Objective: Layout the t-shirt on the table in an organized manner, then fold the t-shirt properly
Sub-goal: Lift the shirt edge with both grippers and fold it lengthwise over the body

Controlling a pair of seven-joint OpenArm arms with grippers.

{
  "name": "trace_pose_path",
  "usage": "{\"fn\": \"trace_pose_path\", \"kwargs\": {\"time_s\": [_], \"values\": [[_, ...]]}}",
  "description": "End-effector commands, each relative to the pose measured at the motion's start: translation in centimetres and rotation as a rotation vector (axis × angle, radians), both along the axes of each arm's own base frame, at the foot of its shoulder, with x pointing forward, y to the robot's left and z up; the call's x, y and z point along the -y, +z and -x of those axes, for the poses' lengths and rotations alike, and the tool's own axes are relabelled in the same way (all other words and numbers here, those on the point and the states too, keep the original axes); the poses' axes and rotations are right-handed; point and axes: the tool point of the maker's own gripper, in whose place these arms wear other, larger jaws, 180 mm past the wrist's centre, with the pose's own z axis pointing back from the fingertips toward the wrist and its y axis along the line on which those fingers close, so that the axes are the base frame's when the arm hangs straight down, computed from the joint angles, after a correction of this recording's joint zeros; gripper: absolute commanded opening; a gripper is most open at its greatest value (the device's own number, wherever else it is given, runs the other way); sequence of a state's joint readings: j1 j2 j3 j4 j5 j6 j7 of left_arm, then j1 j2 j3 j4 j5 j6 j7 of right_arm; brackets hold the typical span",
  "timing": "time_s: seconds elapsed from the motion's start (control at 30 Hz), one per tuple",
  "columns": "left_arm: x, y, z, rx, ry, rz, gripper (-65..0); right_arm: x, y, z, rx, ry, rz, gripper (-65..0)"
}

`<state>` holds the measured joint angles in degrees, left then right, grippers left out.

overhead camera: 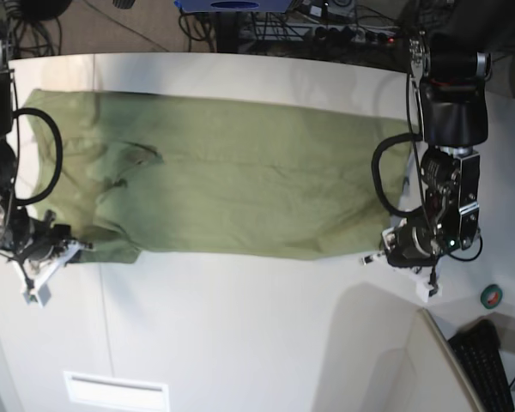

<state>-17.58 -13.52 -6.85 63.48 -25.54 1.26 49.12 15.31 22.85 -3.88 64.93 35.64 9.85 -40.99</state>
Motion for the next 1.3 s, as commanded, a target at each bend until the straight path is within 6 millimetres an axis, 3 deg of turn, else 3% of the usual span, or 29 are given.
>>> {"fn": "trace_pose_path", "kwargs": {"time_s": [0.0, 0.2, 0.43, 0.63, 0.73, 0.97, 1.27], "values": [[-0.7, 1.9, -1.2, 0.063, 0.000, -0.017, -65.0, 0.6, 1.9, -1.0, 0.044, -0.003, 0.007, -65.0], [0.0, 1.2, 1.3, 0.003, -0.033, -0.016, -65.0, 2.1, 1.8, 2.3, 0.028, -0.061, -0.014, -65.0], [1.3, 2.9, 2.8, 0.020, -0.090, -0.030, -65.0, 2.6, 1.7, 5.8, -0.001, -0.070, -0.006, -65.0], [0.4, 2.7, 3.7, 0.002, -0.094, -0.051, -65.0, 3.6, 2.4, 8.2, 0.000, -0.111, -0.007, -65.0], [-0.1, 2.4, 4.4, -0.011, -0.098, -0.059, -65.0, 3.3, 2.5, 9.7, -0.023, -0.098, 0.002, -65.0], [0.9, 3.0, 5.7, -0.004, -0.160, 0.126, -65.0, 2.7, 1.7, 12.6, -0.052, -0.118, -0.017, -65.0], [-0.5, 2.1, 7.4, -0.043, -0.156, 0.102, -65.0, 1.5, 0.6, 15.7, -0.099, -0.112, -0.030, -65.0]]}}
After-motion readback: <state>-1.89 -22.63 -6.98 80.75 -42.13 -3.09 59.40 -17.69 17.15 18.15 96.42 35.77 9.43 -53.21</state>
